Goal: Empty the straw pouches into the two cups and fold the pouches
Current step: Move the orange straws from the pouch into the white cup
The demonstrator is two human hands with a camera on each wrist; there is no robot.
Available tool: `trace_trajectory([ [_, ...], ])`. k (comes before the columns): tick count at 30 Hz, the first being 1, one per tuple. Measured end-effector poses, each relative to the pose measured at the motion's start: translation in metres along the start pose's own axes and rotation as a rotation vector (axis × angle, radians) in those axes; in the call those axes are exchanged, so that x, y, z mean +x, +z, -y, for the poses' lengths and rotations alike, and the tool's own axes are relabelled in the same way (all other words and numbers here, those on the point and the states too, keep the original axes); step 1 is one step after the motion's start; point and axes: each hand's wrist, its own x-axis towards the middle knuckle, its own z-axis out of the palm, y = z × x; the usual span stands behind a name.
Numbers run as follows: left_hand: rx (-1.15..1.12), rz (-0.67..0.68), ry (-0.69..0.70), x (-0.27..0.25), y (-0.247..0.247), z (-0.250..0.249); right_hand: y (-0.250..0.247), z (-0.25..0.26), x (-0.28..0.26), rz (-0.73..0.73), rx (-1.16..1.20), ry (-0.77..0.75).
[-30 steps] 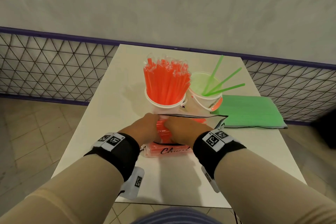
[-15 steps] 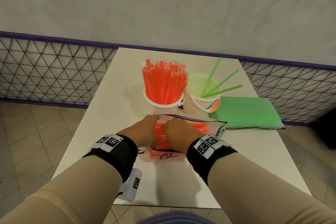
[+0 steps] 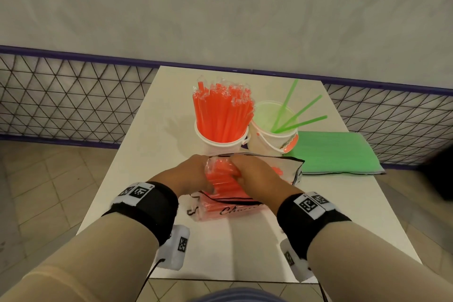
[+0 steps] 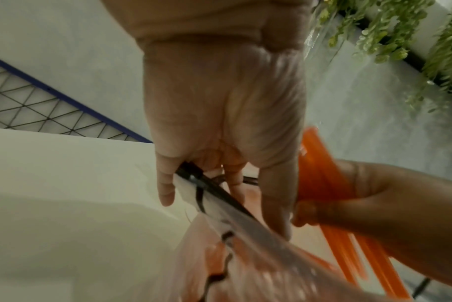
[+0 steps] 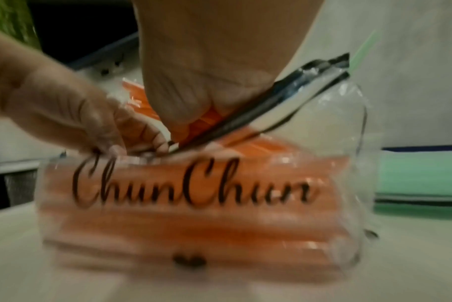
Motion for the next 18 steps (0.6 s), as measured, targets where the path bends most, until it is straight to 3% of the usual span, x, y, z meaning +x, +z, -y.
trace_trajectory([
  [3, -0.041, -0.097, -0.011, -0.005, -0.012, -0.008, -0.019, 0.01, 0.008, -0.11, 0.163, 0.071],
  [7, -0.313, -0.538, -0.024, -0.003, -0.024, -0.012, -0.06, 0.043, 0.025, -0.34, 0.525, 0.125],
  [9, -0.355, -0.744, 0.06, 0.002, -0.026, -0.014, -0.084, 0.062, 0.036, -0.483, 0.659, 0.141],
  [11, -0.289, -0.747, 0.161, 0.007, -0.028, -0.021, -0.101, 0.075, 0.048, -0.614, 0.775, 0.14],
  [13, -0.237, -0.598, 0.139, 0.013, -0.024, -0.026, -0.109, 0.082, 0.06, -0.704, 0.816, 0.132],
  [15, -0.24, -0.512, 0.123, 0.021, -0.018, -0.028, -0.105, 0.082, 0.072, -0.748, 0.822, 0.144],
  [18, -0.282, -0.522, 0.165, 0.035, -0.011, -0.021, -0.085, 0.073, 0.083, -0.731, 0.782, 0.196],
])
